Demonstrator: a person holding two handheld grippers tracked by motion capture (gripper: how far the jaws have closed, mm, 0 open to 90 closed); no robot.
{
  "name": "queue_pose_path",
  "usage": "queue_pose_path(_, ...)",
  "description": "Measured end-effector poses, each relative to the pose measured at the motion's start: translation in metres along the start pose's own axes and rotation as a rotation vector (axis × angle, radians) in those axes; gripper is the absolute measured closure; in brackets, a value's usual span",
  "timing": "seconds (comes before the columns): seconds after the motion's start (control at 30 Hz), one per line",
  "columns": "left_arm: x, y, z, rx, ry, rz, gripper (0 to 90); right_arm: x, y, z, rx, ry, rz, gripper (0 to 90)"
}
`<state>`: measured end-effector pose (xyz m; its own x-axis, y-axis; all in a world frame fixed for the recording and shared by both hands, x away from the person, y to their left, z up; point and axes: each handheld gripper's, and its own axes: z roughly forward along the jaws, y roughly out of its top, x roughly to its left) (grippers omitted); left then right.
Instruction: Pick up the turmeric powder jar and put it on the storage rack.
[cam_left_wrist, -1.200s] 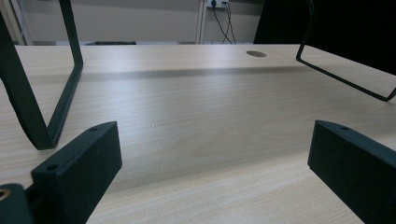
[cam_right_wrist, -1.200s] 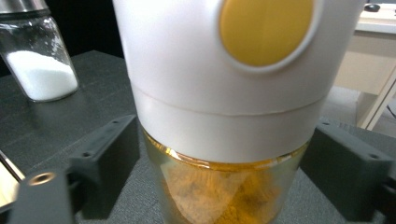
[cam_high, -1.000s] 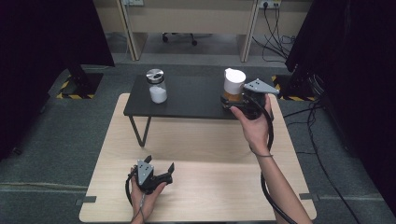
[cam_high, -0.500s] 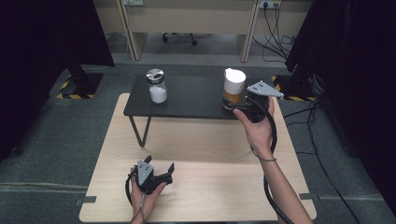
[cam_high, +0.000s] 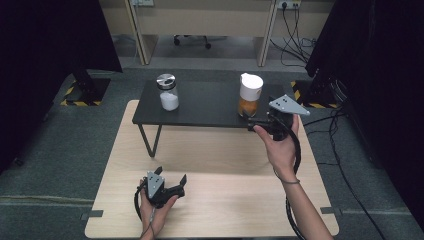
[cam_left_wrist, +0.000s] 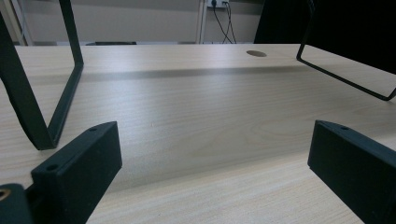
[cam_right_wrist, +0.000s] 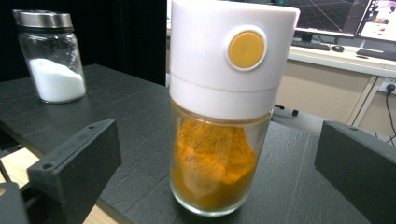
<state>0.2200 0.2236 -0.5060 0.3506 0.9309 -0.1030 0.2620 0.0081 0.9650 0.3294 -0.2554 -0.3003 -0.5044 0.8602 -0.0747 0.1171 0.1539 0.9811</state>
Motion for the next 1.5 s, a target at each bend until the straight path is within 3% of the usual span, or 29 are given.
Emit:
queue_pose_path(0.17,0.0,0.0,0.0,0.0,0.0,0.001,2.0,-0.001,-0.005,-0.008,-0.006,0.002,0.013,0.7)
queue_pose_path(1.0,0.0,0.0,0.0,-0.003,0.001,0.003,2.0,0.013,-0.026,-0.068,-0.059,0.004,-0.038,0.8)
queue_pose_path(1.5,0.0,0.0,0.0,-0.002,0.001,0.003,2.0,0.016,-0.039,-0.09,-0.045,0.002,-0.063,0.8)
